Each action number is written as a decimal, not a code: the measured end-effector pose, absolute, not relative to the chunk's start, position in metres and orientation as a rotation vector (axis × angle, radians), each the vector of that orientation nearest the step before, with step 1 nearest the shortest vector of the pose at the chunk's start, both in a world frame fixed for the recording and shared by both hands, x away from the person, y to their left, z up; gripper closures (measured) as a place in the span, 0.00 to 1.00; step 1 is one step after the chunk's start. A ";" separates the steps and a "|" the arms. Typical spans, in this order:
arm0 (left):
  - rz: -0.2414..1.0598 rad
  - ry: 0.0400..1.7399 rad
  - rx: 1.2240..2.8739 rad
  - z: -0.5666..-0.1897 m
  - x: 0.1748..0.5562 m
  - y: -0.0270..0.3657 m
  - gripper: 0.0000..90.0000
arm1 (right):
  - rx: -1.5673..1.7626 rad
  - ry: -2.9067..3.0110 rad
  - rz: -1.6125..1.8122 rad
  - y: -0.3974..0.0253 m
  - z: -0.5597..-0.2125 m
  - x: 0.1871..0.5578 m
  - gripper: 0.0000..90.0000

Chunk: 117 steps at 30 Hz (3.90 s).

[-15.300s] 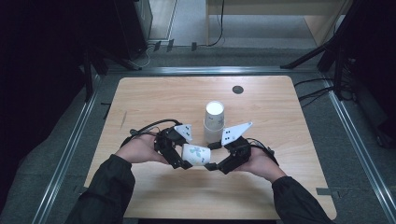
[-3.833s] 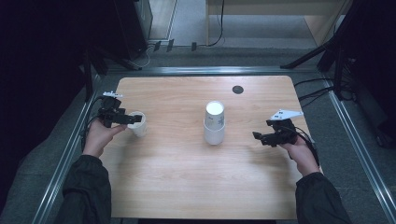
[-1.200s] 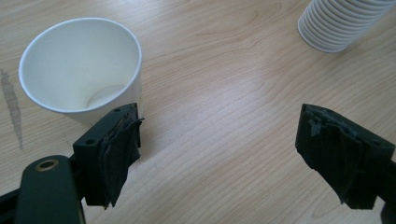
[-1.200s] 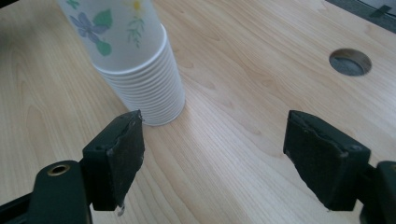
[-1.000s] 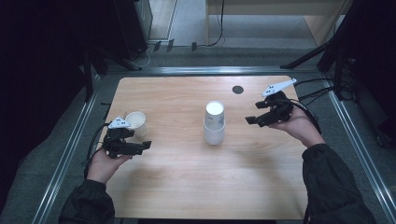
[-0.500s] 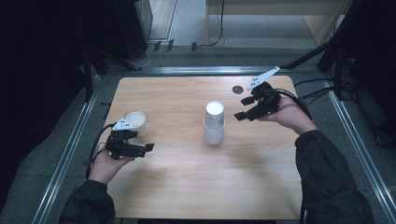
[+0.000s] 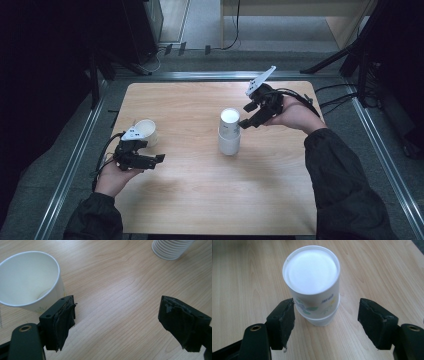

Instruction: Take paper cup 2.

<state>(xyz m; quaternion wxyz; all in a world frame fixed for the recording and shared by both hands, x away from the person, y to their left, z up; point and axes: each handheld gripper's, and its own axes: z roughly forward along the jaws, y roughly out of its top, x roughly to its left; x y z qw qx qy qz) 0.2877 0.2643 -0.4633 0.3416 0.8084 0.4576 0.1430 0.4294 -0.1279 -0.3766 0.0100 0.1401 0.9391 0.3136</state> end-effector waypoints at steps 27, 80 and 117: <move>0.337 1.165 2.149 -0.467 0.288 0.260 0.16 | 0.333 3.030 0.803 -0.078 -0.385 0.436 0.35; 0.306 1.092 2.160 -0.465 0.285 0.253 0.16 | 0.203 2.936 1.066 -0.104 -0.288 0.361 0.37; 0.132 0.834 2.196 -0.455 0.317 0.206 0.16 | 0.290 2.959 1.269 -0.126 -0.424 0.339 0.37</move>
